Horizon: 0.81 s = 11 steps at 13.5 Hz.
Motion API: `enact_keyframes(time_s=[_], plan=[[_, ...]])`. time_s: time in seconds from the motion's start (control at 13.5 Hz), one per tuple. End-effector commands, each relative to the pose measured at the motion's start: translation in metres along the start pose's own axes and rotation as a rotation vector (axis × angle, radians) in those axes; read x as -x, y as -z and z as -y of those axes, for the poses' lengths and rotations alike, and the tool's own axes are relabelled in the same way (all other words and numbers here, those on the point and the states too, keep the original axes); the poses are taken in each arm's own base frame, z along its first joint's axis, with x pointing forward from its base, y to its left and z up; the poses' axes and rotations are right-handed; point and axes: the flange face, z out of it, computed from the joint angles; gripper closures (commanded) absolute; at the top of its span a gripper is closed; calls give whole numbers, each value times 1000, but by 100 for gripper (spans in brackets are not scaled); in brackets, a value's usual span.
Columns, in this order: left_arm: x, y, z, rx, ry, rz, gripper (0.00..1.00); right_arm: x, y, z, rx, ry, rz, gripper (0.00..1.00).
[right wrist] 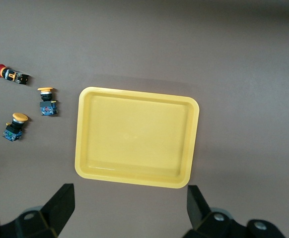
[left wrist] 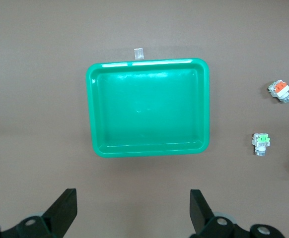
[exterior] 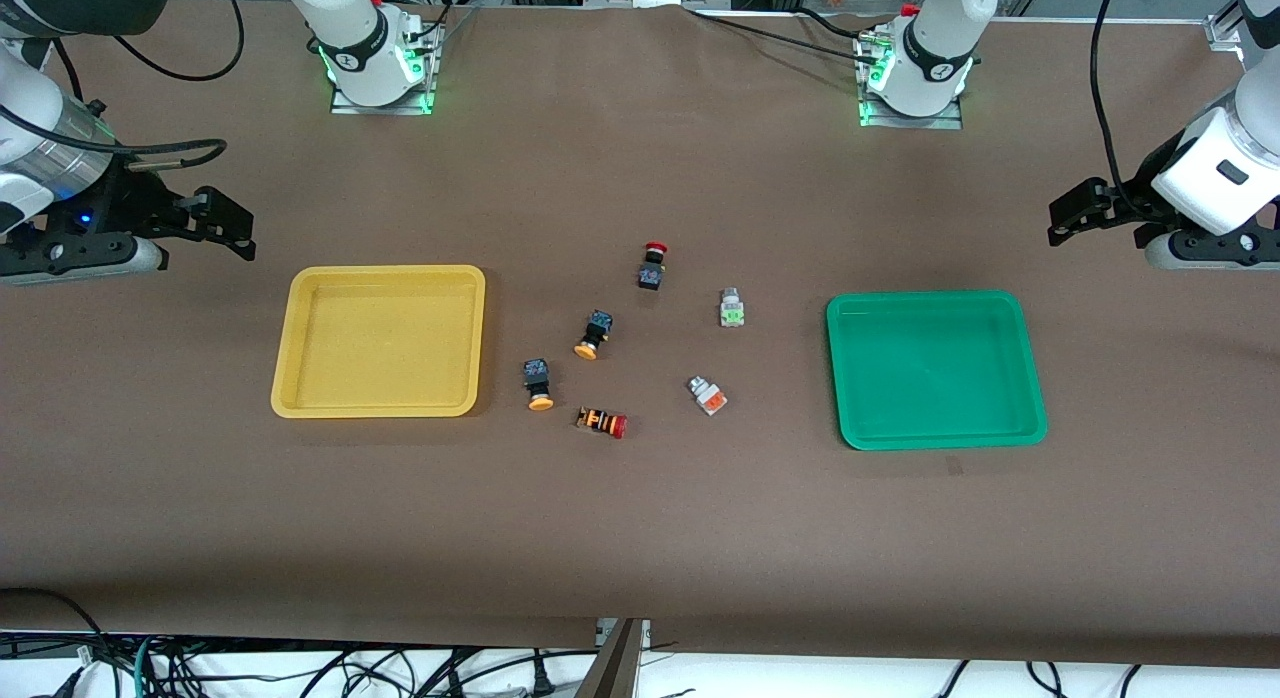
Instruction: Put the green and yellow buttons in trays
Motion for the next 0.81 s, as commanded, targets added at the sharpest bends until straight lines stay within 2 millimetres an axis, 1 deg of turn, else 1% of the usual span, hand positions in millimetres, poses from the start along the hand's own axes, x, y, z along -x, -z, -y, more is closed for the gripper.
enact_keyframes(time_s=[0.0,0.3,0.74], plan=[[-1,3,-1,-22,-21,-2,0,-1,6,3,13,7,1,0],[-1,2,-2,-21,-23,0,0,-1,6,3,13,8,1,0],[-1,3,-8,-23,-35,-2,0,-1,6,3,13,8,-2,0]])
